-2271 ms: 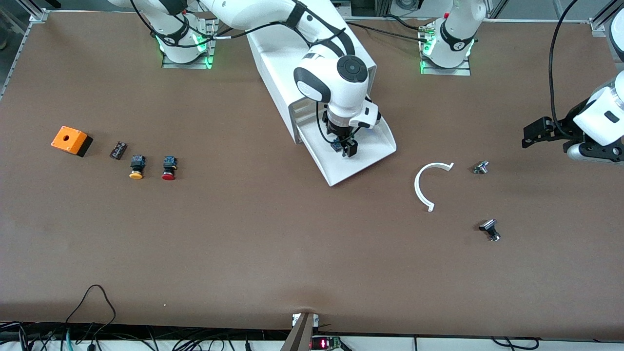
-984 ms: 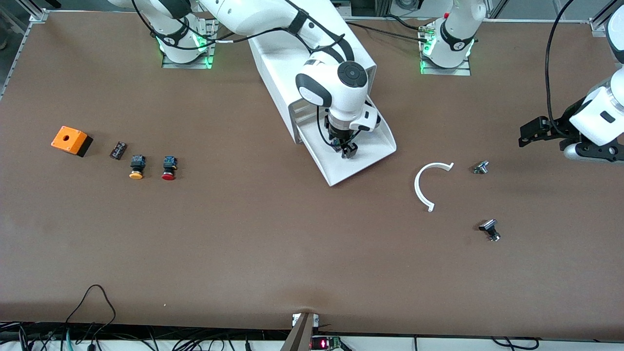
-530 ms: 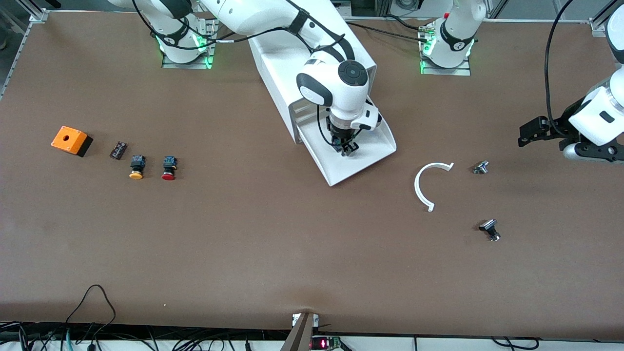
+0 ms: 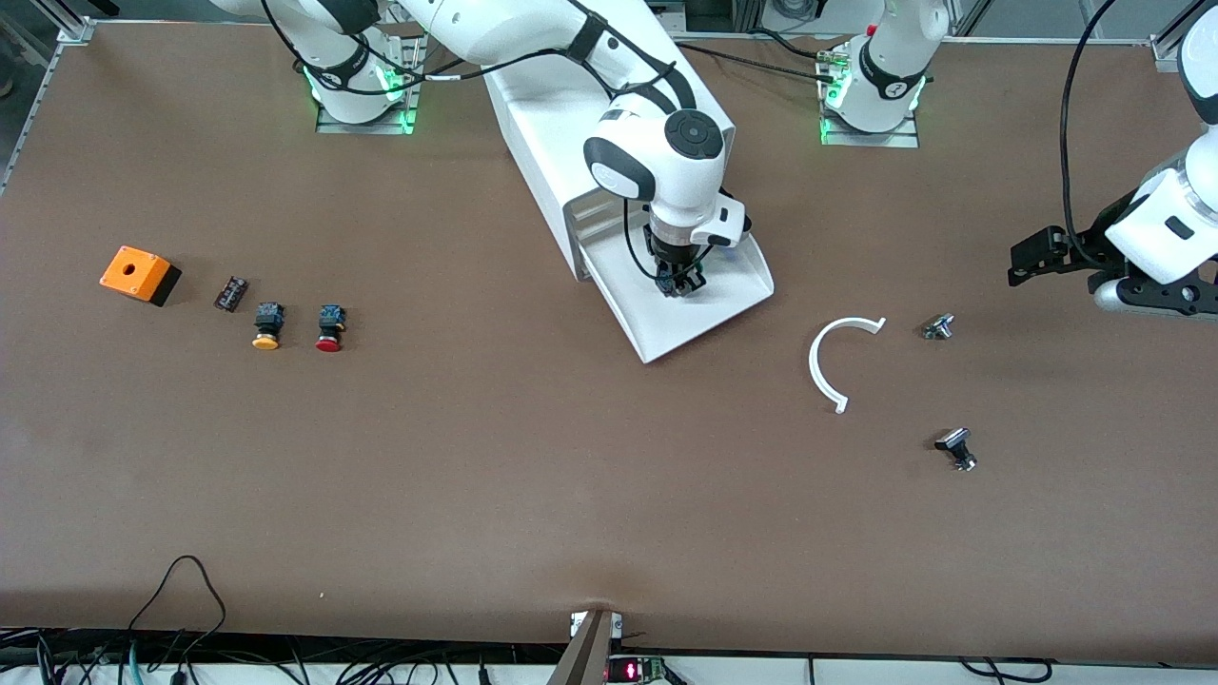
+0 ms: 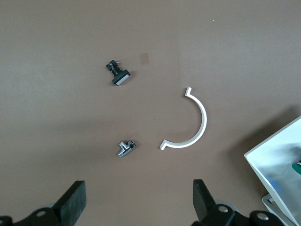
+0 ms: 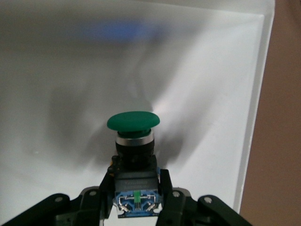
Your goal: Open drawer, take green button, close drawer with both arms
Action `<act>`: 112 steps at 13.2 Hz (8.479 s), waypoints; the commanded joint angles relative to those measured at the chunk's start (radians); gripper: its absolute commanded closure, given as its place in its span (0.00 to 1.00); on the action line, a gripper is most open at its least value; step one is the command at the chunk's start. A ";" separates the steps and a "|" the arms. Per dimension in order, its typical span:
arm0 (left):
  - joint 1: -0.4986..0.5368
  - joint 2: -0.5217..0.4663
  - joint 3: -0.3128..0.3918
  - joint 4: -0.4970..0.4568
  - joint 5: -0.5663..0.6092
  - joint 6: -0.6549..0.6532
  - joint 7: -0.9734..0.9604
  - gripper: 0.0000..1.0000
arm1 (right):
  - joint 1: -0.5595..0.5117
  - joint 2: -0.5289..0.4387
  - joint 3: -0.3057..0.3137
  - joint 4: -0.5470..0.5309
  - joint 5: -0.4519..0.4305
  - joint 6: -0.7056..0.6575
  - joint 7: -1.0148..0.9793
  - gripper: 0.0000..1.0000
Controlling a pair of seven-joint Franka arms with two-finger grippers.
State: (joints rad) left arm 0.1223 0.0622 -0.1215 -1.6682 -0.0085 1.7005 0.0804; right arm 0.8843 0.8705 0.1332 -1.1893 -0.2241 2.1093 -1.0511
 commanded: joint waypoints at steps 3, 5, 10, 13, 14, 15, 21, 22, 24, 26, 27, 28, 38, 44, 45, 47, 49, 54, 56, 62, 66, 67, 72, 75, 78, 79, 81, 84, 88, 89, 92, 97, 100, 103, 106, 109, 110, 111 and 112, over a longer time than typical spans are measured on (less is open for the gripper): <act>-0.003 0.002 -0.007 0.031 0.025 -0.038 -0.033 0.00 | 0.018 -0.068 -0.004 -0.006 -0.018 -0.041 0.111 0.70; -0.003 0.002 -0.012 0.035 0.027 -0.045 -0.045 0.00 | 0.018 -0.102 -0.007 -0.004 -0.018 -0.093 0.167 0.70; 0.002 0.005 -0.004 0.039 0.025 -0.045 -0.041 0.00 | 0.007 -0.188 -0.067 -0.003 -0.012 -0.111 0.198 0.70; 0.005 0.016 -0.001 0.054 0.027 -0.044 -0.037 0.00 | -0.002 -0.214 -0.122 -0.004 -0.009 -0.115 0.191 0.70; 0.005 0.030 0.000 0.071 0.028 -0.047 -0.039 0.00 | -0.004 -0.214 -0.135 -0.003 -0.009 -0.132 0.200 0.70; 0.005 0.034 -0.001 0.077 0.034 -0.047 -0.039 0.00 | -0.002 -0.214 -0.165 -0.003 -0.008 -0.132 0.209 0.70; -0.004 0.042 -0.006 0.087 0.050 -0.048 -0.039 0.00 | -0.017 -0.269 -0.311 -0.015 0.145 -0.137 0.295 0.70; -0.004 0.042 -0.006 0.087 0.051 -0.048 -0.039 0.00 | -0.036 -0.272 -0.316 -0.018 0.185 -0.132 0.348 0.70; -0.004 0.044 -0.007 0.087 0.051 -0.048 -0.039 0.00 | -0.079 -0.290 -0.334 -0.070 0.190 -0.121 0.426 0.70; -0.006 0.044 -0.009 0.087 0.053 -0.050 -0.039 0.00 | -0.119 -0.317 -0.345 -0.122 0.195 -0.111 0.459 0.70; -0.006 0.044 -0.009 0.088 0.051 -0.050 -0.039 0.00 | -0.143 -0.346 -0.345 -0.174 0.196 -0.091 0.521 0.70; -0.006 0.044 -0.009 0.090 0.051 -0.048 -0.039 0.00 | -0.168 -0.378 -0.343 -0.241 0.196 -0.054 0.564 0.70; -0.006 0.044 -0.009 0.090 0.051 -0.048 -0.042 0.00 | -0.283 -0.516 -0.345 -0.692 0.192 0.086 1.259 0.70; -0.006 0.044 -0.009 0.090 0.051 -0.050 -0.042 0.00 | -0.416 -0.582 -0.343 -0.989 0.187 0.296 1.280 0.70; -0.006 0.042 -0.009 0.090 0.050 -0.050 -0.042 0.00 | -0.421 -0.574 -0.343 -1.033 0.193 0.363 1.287 0.70; -0.006 0.044 -0.009 0.090 0.051 -0.050 -0.042 0.00 | -0.423 -0.547 -0.342 -1.114 0.196 0.499 1.301 0.70; -0.006 0.044 -0.009 0.090 0.051 -0.048 -0.042 0.00 | -0.423 -0.521 -0.331 -1.119 0.200 0.514 1.382 0.70; 0.005 0.053 -0.004 0.090 0.056 -0.044 -0.042 0.00 | -0.421 -0.466 -0.294 -1.107 0.229 0.558 1.435 0.69; -0.009 0.094 -0.007 0.120 0.047 -0.039 -0.045 0.00 | -0.420 -0.449 -0.279 -1.106 0.241 0.594 1.441 0.12; -0.215 0.281 -0.020 0.147 0.013 0.050 -0.382 0.00 | -0.421 -0.496 -0.270 -0.950 0.262 0.436 1.438 0.00; -0.367 0.416 -0.015 0.137 0.024 0.209 -0.695 0.00 | -0.427 -0.531 -0.279 -0.749 0.261 0.160 1.436 0.00; -0.372 0.450 -0.014 0.131 0.021 0.262 -0.735 0.00 | -0.427 -0.531 -0.291 -0.706 0.261 0.125 1.435 0.00; -0.400 0.519 -0.012 -0.008 0.001 0.556 -0.860 0.00 | -0.498 -0.531 -0.297 -0.472 0.256 -0.112 1.416 0.00; -0.412 0.539 -0.007 -0.118 0.001 0.700 -0.861 0.00 | -0.545 -0.534 -0.294 -0.394 0.253 -0.172 1.343 0.00; -0.435 0.525 -0.009 -0.178 -0.022 0.709 -0.864 0.00 | -0.623 -0.570 -0.283 -0.348 0.247 -0.221 1.151 0.00; -0.449 0.519 -0.009 -0.188 -0.077 0.708 -0.886 0.00 | -0.628 -0.574 -0.300 -0.316 0.247 -0.280 1.122 0.00; -0.463 0.498 -0.015 -0.205 -0.158 0.705 -0.929 0.00 | -0.627 -0.574 -0.351 -0.212 0.226 -0.432 1.026 0.00; -0.524 0.466 -0.018 -0.272 -0.160 0.708 -1.020 0.00 | -0.637 -0.573 -0.372 -0.170 0.223 -0.477 0.985 0.00; -0.634 0.438 -0.020 -0.300 -0.160 0.706 -1.217 0.00 | -0.637 -0.642 -0.421 -0.193 0.239 -0.554 0.971 0.00; -0.657 0.438 -0.020 -0.304 -0.160 0.706 -1.249 0.00 | -0.637 -0.672 -0.435 -0.219 0.238 -0.548 0.968 0.00; -0.707 0.436 -0.021 -0.317 -0.160 0.705 -1.315 0.00 | -0.637 -0.741 -0.463 -0.352 0.241 -0.445 0.941 0.00; -0.722 0.416 -0.092 -0.334 -0.157 0.688 -1.470 0.00 | -0.637 -0.824 -0.460 -0.503 0.238 -0.321 0.939 0.00; -0.724 0.421 -0.092 -0.338 -0.157 0.674 -1.472 0.00 | -0.637 -0.818 -0.460 -0.504 0.233 -0.318 0.935 0.00; -0.681 0.410 -0.073 -0.315 -0.142 0.673 -1.459 0.00 | -0.625 -0.801 -0.454 -0.504 0.230 -0.319 0.935 0.00; -0.572 0.366 -0.032 -0.259 -0.142 0.663 -1.461 0.00 | -0.625 -0.789 -0.454 -0.504 0.229 -0.321 0.935 0.00; -0.567 0.360 -0.041 -0.258 -0.140 0.625 -1.461 0.00 | -0.624 -0.794 -0.452 -0.498 0.229 -0.319 0.935 0.00; -0.566 0.357 -0.035 -0.252 -0.142 0.627 -1.456 0.00 | -0.625 -0.794 -0.452 -0.492 0.229 -0.321 0.935 0.00; -0.555 0.344 -0.029 -0.228 -0.142 0.625 -1.458 0.00 | -0.625 -0.791 -0.454 -0.495 0.230 -0.322 0.935 0.00; -0.528 0.323 -0.021 -0.205 -0.140 0.593 -1.456 0.00 | -0.625 -0.785 -0.452 -0.498 0.230 -0.324 0.935 0.00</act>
State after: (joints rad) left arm -0.4324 0.4273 -0.1559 -1.9064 -0.1451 2.3395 -1.3804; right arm 0.2583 0.0908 -0.3215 -1.6796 0.0117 1.7839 -0.1036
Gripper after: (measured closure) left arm 0.000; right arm 0.000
